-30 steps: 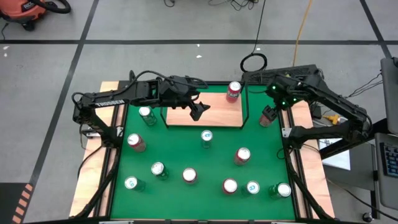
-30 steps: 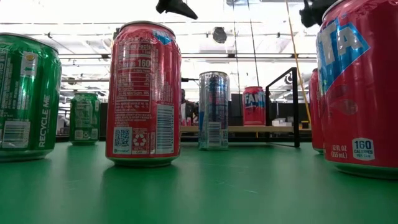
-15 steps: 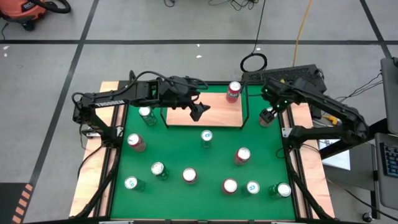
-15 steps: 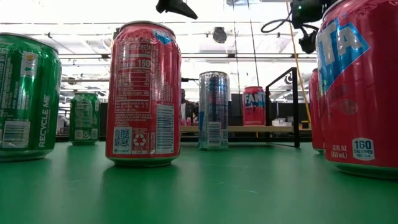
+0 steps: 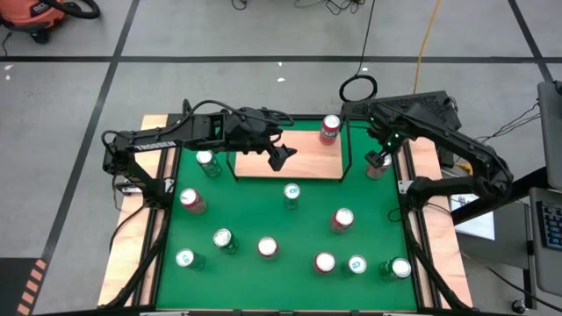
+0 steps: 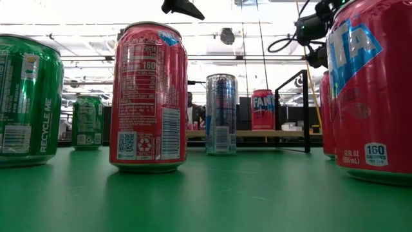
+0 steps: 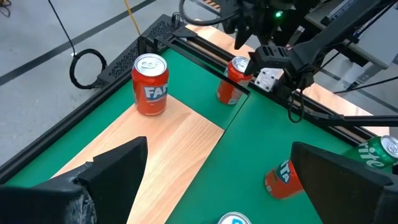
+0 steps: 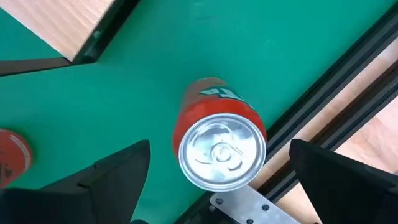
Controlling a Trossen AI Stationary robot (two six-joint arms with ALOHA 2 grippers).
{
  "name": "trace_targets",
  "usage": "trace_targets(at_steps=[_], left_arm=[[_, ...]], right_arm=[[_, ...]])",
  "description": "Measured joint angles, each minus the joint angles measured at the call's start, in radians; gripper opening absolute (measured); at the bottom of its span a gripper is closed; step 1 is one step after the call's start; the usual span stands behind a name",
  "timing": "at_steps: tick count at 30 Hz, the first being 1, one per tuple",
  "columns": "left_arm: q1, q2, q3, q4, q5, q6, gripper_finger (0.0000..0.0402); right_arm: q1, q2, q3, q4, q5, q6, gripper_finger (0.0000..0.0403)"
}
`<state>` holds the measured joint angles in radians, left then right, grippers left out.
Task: Place canned beverage on shelf
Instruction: Put the red soda can on the shelf
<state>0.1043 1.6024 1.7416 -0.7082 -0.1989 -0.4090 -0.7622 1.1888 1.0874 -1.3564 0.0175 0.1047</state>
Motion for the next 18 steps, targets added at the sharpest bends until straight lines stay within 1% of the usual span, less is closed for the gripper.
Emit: trace_targets(at_steps=[3,12,18], left_arm=[[0.000,0.000,0.000,-0.001,0.000,0.006,0.0397],[0.000,0.000,0.000,-0.048,0.000,0.025,0.0397],[0.000,0.000,0.000,-0.046,0.001,0.033,0.0397]], right_arm=[[-0.010,0.032,0.000,0.003,-0.022,-0.015,0.0376],[-0.010,0.094,0.000,0.004,-0.020,-0.016,0.0375],[-0.011,0.122,0.000,-0.002,-0.020,-0.018,0.0375]])
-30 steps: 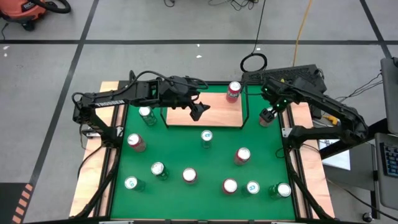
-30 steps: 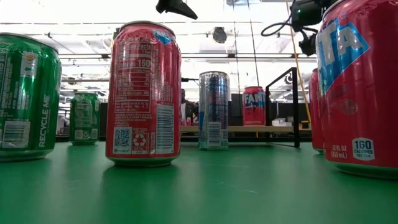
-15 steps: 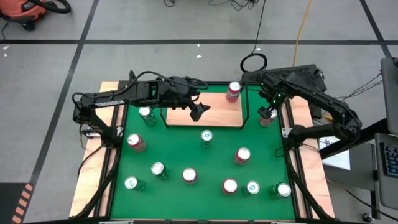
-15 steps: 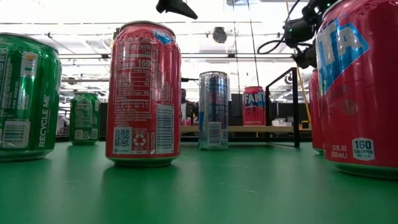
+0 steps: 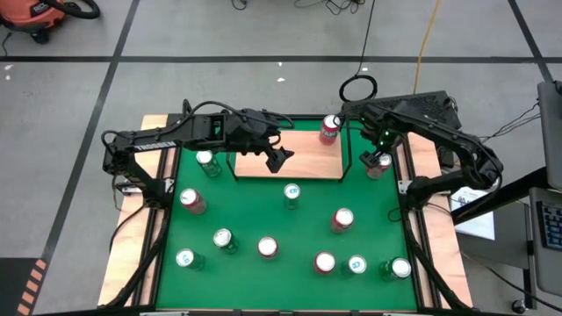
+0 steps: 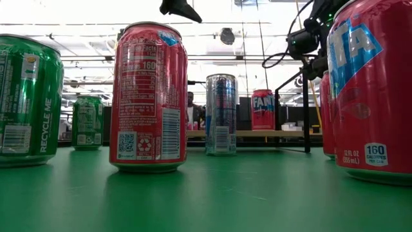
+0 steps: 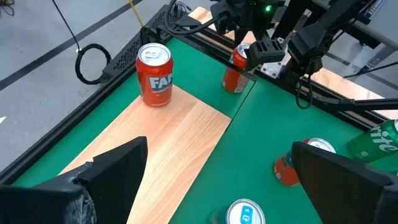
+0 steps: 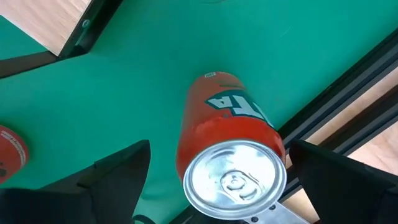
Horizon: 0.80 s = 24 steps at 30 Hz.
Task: Place canned beverage on shelf
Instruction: Put the red soda can on the shelf
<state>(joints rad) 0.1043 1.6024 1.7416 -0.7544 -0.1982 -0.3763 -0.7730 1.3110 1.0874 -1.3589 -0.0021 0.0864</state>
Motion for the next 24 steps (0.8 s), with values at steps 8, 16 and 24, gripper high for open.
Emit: trace_targets(at_steps=[8,16,24], left_arm=[[0.000,0.000,0.000,0.001,0.000,0.000,0.0397],[0.000,0.000,0.000,0.004,0.000,0.000,0.0397],[0.007,0.000,0.000,0.004,0.000,0.000,0.0397]], right_arm=[[0.000,-0.004,-0.069,-0.002,0.001,0.006,0.0365],[0.000,-0.017,-0.113,0.050,0.001,0.008,0.0352],[0.000,-0.021,-0.080,0.008,-0.043,0.007,0.0332]])
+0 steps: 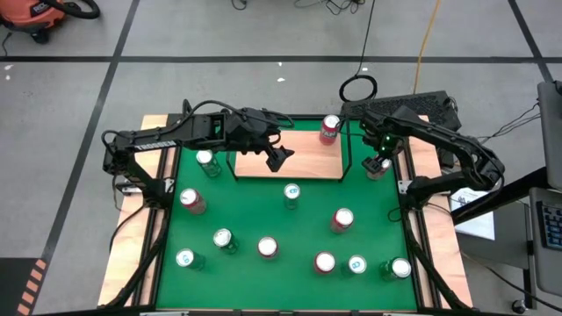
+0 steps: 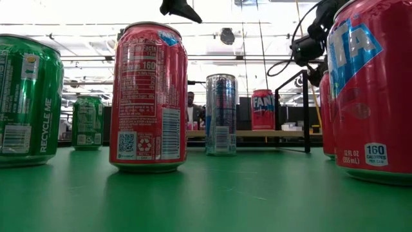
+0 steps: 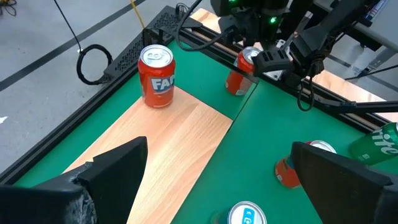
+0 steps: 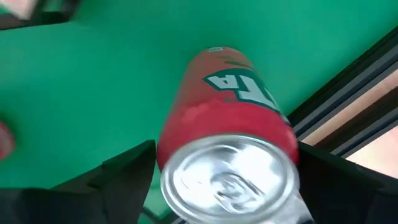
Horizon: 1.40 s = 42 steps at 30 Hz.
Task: Place canned beverage on shelf
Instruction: Put the red soda can on the shelf
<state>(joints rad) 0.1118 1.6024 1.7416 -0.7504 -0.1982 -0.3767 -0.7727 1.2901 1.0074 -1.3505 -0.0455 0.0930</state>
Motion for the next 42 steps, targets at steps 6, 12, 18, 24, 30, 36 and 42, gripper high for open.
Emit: trace_targets(at_steps=[6,12,18,24,30,36,42], left_arm=[[0.012,0.000,0.000,0.000,-0.007,0.000,0.0397],[0.013,0.000,0.000,0.000,-0.012,0.008,0.0397],[0.013,0.000,0.000,0.001,-0.013,0.009,0.0397],[0.013,0.000,0.000,0.000,-0.013,0.008,0.0397],[0.013,0.000,0.000,0.000,-0.014,0.008,0.0397],[0.013,0.000,0.000,0.000,-0.014,0.008,0.0397],[0.013,0.000,0.000,0.000,-0.014,0.008,0.0397]], right_arm=[[0.000,-0.021,0.047,-0.019,-0.010,0.000,0.0275],[0.000,-0.022,0.048,-0.024,-0.006,-0.001,0.0287],[0.000,-0.022,0.034,0.005,-0.007,-0.012,0.0292],[0.000,-0.025,-0.009,0.027,-0.008,-0.001,0.0299],[0.000,-0.025,-0.023,0.061,0.014,-0.006,0.0318],[0.000,-0.023,-0.025,0.087,0.018,-0.009,0.0316],[0.000,-0.023,-0.026,0.104,0.023,-0.012,0.0318]])
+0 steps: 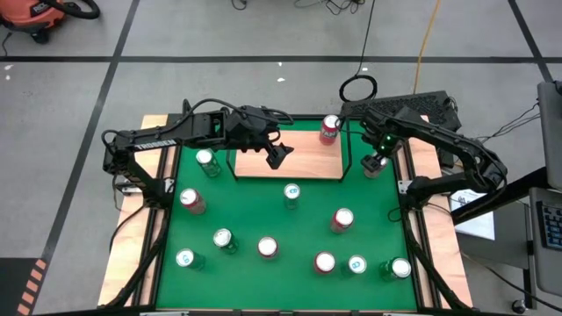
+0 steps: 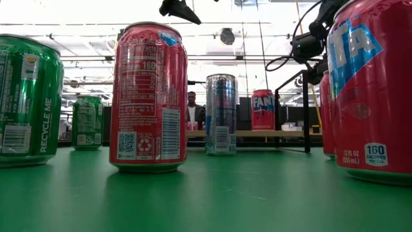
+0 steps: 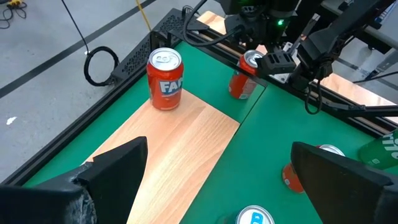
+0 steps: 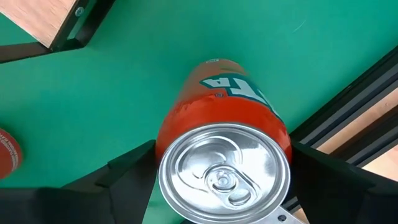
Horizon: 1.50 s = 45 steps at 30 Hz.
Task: Place canned beverage on shelf
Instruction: Put the red soda can on the shelf
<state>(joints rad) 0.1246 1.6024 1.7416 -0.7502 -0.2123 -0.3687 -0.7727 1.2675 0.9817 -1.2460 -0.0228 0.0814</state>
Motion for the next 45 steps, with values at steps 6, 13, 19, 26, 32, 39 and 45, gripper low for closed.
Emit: trace_targets(at_steps=[6,13,19,26,32,39,45], left_arm=[[0.000,0.000,0.000,0.000,0.000,0.008,0.0397],[0.000,0.000,0.000,0.000,0.000,0.008,0.0397],[0.000,0.000,0.000,0.000,0.000,0.008,0.0397],[0.000,0.000,0.000,0.000,-0.001,0.008,0.0397],[0.000,0.000,0.000,0.011,-0.001,0.011,0.0397],[0.000,0.000,0.000,0.071,-0.001,0.066,0.0397],[0.000,0.000,0.000,0.117,-0.001,0.083,0.0397]], right_arm=[[0.000,0.031,0.000,0.004,0.010,0.003,0.0324],[0.000,0.043,-0.002,0.015,0.025,0.004,0.0319],[-0.001,0.043,-0.001,0.012,0.024,-0.005,0.0288],[-0.001,0.014,0.051,-0.081,-0.026,0.042,0.0292],[0.002,-0.029,0.215,-0.264,-0.120,0.076,0.0292],[0.004,-0.075,0.452,-0.323,-0.285,0.137,0.0292],[0.005,-0.085,0.628,-0.321,-0.426,0.176,0.0291]])
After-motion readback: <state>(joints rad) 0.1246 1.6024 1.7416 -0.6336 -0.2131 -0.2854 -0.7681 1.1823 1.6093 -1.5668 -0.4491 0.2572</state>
